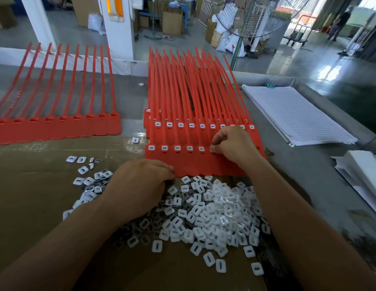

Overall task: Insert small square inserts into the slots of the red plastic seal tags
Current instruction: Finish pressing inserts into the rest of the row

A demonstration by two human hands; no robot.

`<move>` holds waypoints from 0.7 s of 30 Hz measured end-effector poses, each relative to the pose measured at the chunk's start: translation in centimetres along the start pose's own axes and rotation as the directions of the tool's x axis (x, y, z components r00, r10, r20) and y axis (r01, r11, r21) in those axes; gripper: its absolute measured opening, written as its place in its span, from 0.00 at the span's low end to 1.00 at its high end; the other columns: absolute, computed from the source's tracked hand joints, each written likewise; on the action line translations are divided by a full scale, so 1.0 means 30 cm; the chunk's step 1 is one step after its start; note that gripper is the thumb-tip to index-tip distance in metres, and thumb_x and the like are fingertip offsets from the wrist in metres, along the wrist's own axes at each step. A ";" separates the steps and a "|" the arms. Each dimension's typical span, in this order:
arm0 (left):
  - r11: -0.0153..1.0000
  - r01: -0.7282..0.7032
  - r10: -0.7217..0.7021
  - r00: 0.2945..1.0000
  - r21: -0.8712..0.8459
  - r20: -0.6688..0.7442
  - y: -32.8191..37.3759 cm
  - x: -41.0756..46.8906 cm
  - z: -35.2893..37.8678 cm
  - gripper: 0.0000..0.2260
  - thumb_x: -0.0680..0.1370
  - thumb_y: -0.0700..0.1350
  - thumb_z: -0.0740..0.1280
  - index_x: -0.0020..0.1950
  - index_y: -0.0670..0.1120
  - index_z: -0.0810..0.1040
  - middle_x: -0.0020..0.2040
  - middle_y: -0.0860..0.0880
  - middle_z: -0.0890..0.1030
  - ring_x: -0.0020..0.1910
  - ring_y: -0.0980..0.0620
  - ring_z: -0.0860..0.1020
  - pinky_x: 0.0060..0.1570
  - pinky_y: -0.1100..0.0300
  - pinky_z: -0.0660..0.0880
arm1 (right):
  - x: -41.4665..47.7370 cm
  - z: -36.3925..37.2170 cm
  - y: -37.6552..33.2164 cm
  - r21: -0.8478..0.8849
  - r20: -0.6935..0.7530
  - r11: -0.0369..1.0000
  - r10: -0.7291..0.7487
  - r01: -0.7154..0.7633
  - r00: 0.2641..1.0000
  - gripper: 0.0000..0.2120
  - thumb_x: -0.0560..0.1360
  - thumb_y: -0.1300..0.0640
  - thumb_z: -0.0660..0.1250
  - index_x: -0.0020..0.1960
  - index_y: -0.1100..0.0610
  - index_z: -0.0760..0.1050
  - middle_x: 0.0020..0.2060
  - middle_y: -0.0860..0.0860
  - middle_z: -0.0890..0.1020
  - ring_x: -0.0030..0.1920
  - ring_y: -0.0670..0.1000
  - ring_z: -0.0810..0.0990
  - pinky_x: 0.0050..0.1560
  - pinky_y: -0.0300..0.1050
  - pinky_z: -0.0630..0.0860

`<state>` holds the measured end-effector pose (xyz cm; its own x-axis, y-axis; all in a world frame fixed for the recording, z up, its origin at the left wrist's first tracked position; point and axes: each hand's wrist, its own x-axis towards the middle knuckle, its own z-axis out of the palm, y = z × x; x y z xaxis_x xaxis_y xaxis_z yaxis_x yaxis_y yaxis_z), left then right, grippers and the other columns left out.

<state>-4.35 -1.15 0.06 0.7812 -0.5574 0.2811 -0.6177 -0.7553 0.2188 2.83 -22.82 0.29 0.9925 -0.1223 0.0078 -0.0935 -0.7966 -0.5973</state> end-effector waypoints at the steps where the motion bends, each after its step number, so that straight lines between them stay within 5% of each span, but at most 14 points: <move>1: 1.000 0.002 -0.002 1.000 0.002 -0.004 -0.002 -0.002 0.002 0.15 0.58 0.32 0.74 0.40 0.48 0.85 0.42 0.52 0.84 0.40 0.54 0.83 0.35 0.56 0.78 | -0.005 0.005 0.007 -0.006 -0.015 1.000 -0.018 0.018 1.000 0.13 0.68 0.59 0.73 0.33 0.47 0.71 0.34 0.41 0.75 0.41 0.43 0.74 0.44 0.43 0.72; 4: 1.000 0.005 -0.005 1.000 0.000 0.011 0.001 -0.002 0.003 0.15 0.61 0.33 0.73 0.42 0.49 0.85 0.45 0.53 0.84 0.43 0.56 0.82 0.39 0.57 0.78 | -0.020 0.017 0.027 0.011 -0.080 0.998 -0.061 0.062 0.995 0.13 0.68 0.58 0.73 0.34 0.47 0.71 0.34 0.41 0.75 0.39 0.42 0.74 0.44 0.43 0.73; 8: 0.998 0.051 -0.050 0.999 -0.037 0.015 -0.008 0.000 0.019 0.16 0.73 0.38 0.62 0.55 0.52 0.80 0.59 0.58 0.78 0.58 0.60 0.75 0.57 0.62 0.70 | -0.037 0.028 0.034 0.033 -0.131 0.992 -0.115 0.120 0.985 0.13 0.69 0.59 0.72 0.35 0.47 0.70 0.35 0.41 0.75 0.38 0.45 0.75 0.44 0.46 0.77; 16: 0.996 0.075 -0.074 0.997 -0.055 0.022 -0.006 0.002 0.013 0.15 0.74 0.37 0.61 0.55 0.51 0.81 0.58 0.56 0.78 0.57 0.57 0.77 0.56 0.61 0.70 | -0.057 0.031 0.040 0.023 -0.198 0.981 -0.182 0.190 0.963 0.11 0.71 0.60 0.71 0.37 0.48 0.70 0.34 0.39 0.73 0.37 0.37 0.71 0.38 0.31 0.67; 21: 0.995 0.082 -0.081 0.996 -0.057 0.032 -0.004 0.003 0.013 0.15 0.74 0.38 0.61 0.56 0.52 0.80 0.59 0.57 0.78 0.58 0.58 0.76 0.57 0.62 0.69 | -0.063 0.032 0.041 0.048 -0.196 0.978 -0.192 0.205 0.962 0.13 0.71 0.61 0.70 0.36 0.47 0.70 0.34 0.39 0.74 0.36 0.38 0.73 0.42 0.37 0.71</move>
<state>-4.17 -1.24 -0.32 0.8310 -0.5055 0.2322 -0.5553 -0.7778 0.2944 0.92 -23.01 -1.23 0.9567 -0.0809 0.2798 0.1159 -0.7756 -0.6206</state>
